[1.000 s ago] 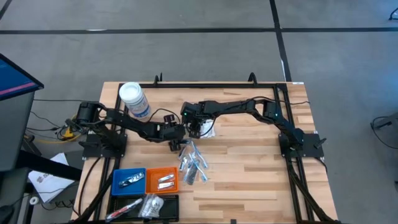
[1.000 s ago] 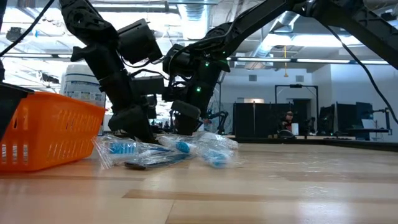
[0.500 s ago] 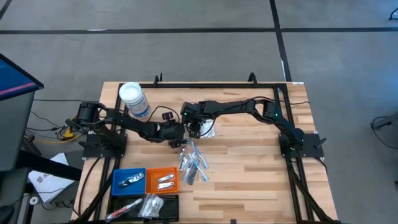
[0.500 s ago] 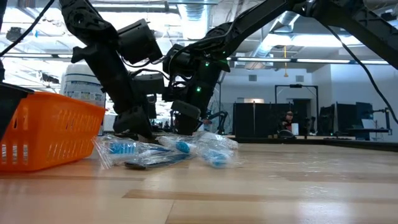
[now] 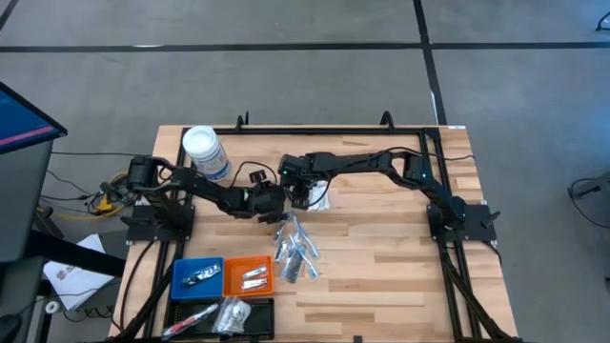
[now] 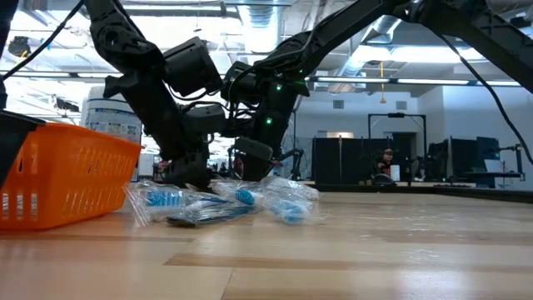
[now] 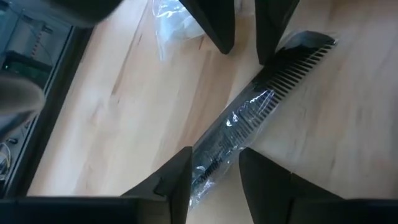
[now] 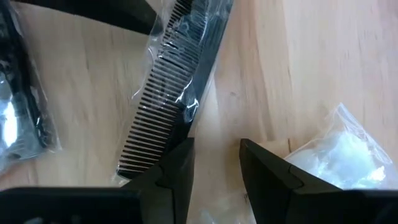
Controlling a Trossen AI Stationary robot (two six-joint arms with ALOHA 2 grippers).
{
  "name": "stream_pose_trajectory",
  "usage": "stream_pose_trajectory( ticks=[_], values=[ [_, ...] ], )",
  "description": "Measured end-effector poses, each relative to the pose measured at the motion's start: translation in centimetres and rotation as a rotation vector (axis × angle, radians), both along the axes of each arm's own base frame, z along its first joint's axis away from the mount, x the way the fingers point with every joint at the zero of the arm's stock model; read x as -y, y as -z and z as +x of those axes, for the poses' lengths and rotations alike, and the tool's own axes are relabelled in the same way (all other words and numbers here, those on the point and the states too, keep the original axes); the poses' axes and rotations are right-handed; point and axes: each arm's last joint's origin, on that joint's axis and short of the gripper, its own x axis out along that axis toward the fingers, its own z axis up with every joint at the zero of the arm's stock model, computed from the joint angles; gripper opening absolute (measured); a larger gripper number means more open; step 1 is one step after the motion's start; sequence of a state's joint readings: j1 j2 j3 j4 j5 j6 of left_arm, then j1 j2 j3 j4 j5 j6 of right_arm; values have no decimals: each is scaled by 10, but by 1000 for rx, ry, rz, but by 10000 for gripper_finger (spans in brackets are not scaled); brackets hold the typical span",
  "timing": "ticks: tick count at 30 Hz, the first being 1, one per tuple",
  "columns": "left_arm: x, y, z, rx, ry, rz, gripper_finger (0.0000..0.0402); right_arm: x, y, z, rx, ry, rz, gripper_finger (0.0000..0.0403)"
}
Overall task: Pick & Place Travel size toiletries
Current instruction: Put the top black comb into the blue basket
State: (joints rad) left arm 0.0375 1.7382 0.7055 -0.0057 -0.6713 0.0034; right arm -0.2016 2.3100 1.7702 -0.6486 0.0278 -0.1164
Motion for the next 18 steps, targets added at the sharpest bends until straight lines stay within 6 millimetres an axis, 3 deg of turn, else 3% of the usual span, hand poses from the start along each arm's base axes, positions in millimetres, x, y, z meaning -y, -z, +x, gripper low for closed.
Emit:
stream_pose_trajectory(
  ticks=[18],
  values=[
    [1, -1, 5, 37, 34, -13, 126, -3, 0, 3, 31, -32, 17, 123]
  ],
)
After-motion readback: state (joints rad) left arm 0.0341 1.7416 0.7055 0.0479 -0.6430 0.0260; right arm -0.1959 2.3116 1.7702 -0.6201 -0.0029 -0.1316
